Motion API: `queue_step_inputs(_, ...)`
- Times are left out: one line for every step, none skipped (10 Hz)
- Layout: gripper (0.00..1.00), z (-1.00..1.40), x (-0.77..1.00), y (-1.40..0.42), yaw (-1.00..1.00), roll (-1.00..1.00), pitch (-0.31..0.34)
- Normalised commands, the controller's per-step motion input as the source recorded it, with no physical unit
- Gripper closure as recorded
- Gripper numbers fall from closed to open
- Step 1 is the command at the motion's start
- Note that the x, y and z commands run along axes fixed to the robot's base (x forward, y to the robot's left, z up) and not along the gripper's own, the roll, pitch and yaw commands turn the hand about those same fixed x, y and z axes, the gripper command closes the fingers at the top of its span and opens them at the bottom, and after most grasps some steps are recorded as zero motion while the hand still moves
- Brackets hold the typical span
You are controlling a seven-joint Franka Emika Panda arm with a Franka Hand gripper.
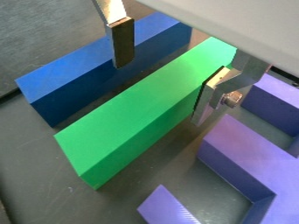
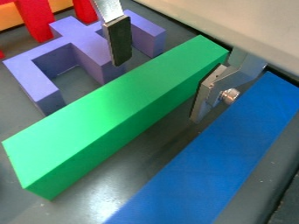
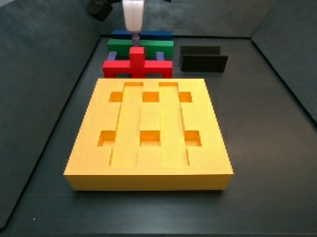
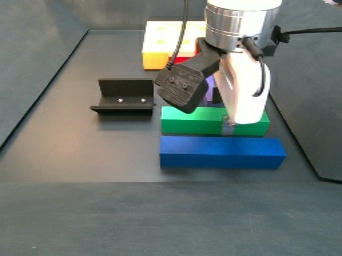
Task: Pick up the green object. Move up. Move to above the board. Insert the green object.
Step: Pick up the green object.
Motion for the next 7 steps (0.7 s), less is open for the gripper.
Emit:
queue_step_inputs(0.0,-0.05,0.0,0.09,0.0,0.01,0.0)
queue_step_inputs(0.0,-0.09,0.05,0.0,0.0,0.05,0.004)
queue_step_inputs(0.0,-0.15,0.03,0.0,-0.03,0.08,0.009)
queue_step_inputs(0.0,-0.23,0.0,0.0,-0.06,0.09,0.0)
queue_step_inputs(0.0,-0.2,0.0,0.0,-0.07,0.09,0.0)
queue_step_inputs(0.0,0.0,0.0,0.0,-0.04,0.07,0.01)
queue_step_inputs(0.0,0.0,0.0,0.0,0.0,0.0,0.0)
